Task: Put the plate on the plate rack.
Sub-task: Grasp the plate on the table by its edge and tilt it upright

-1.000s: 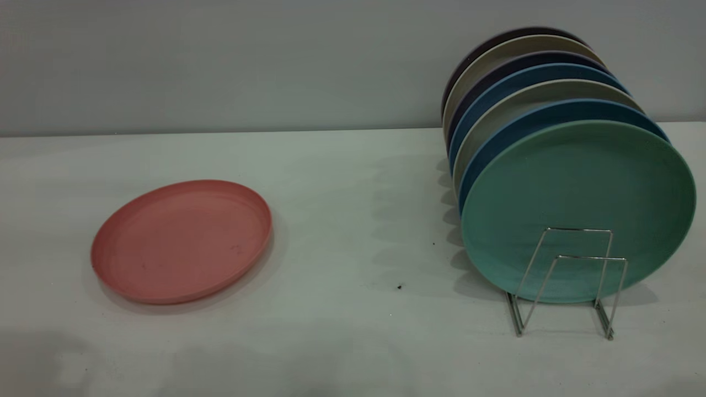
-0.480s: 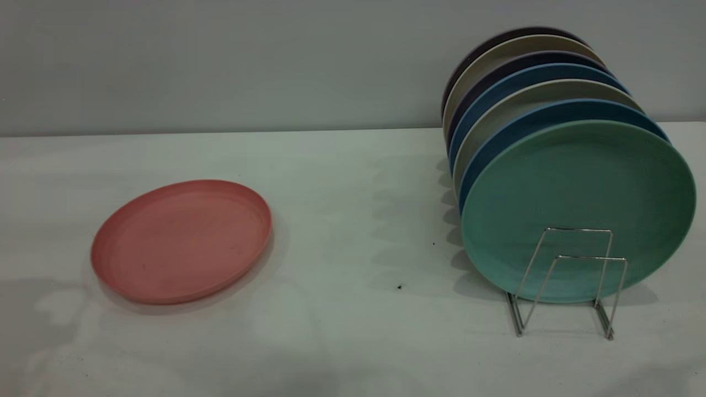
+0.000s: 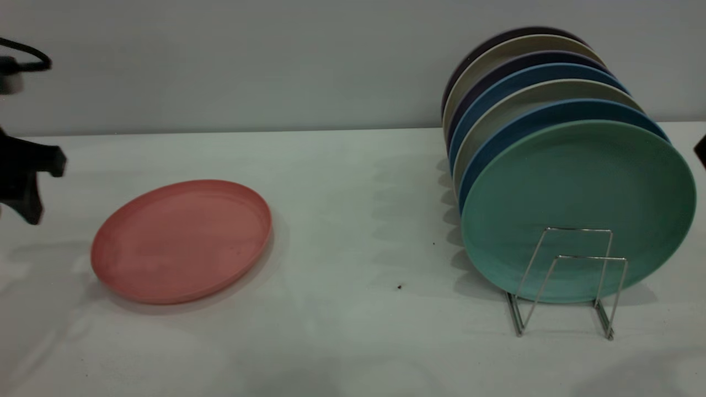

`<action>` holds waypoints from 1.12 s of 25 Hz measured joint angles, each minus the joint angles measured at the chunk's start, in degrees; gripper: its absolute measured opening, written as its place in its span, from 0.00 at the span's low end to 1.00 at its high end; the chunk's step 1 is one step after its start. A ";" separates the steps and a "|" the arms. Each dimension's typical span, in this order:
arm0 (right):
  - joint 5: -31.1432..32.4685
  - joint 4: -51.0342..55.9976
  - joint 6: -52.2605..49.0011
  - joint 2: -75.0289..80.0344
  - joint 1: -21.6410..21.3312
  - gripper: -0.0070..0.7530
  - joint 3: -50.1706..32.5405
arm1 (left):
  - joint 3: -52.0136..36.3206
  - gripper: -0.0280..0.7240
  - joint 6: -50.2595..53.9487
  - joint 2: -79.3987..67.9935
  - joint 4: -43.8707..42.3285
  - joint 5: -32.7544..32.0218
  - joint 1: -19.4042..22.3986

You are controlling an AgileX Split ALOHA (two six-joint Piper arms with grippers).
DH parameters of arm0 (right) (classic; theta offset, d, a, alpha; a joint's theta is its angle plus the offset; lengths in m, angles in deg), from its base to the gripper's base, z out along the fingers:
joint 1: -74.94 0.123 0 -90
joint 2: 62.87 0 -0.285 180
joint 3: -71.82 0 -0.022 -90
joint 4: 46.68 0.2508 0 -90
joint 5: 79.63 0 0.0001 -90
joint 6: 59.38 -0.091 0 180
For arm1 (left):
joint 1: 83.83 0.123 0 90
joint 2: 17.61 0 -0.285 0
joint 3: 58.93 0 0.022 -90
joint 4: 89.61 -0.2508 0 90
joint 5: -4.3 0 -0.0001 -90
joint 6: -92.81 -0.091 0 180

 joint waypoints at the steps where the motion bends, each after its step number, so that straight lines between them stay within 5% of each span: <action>1: -0.49 0.56 0.00 0.41 0.00 0.40 0.00 | 1.12 0.61 -0.05 -1.37 0.25 0.16 0.00; 15: -5.02 8.22 5.99 1.61 0.00 0.40 0.02 | 10.02 0.61 -13.48 -11.58 15.55 0.52 0.00; 28: -5.89 8.48 5.99 1.61 0.00 0.40 0.02 | 10.19 0.56 -15.36 -16.79 16.57 3.66 0.00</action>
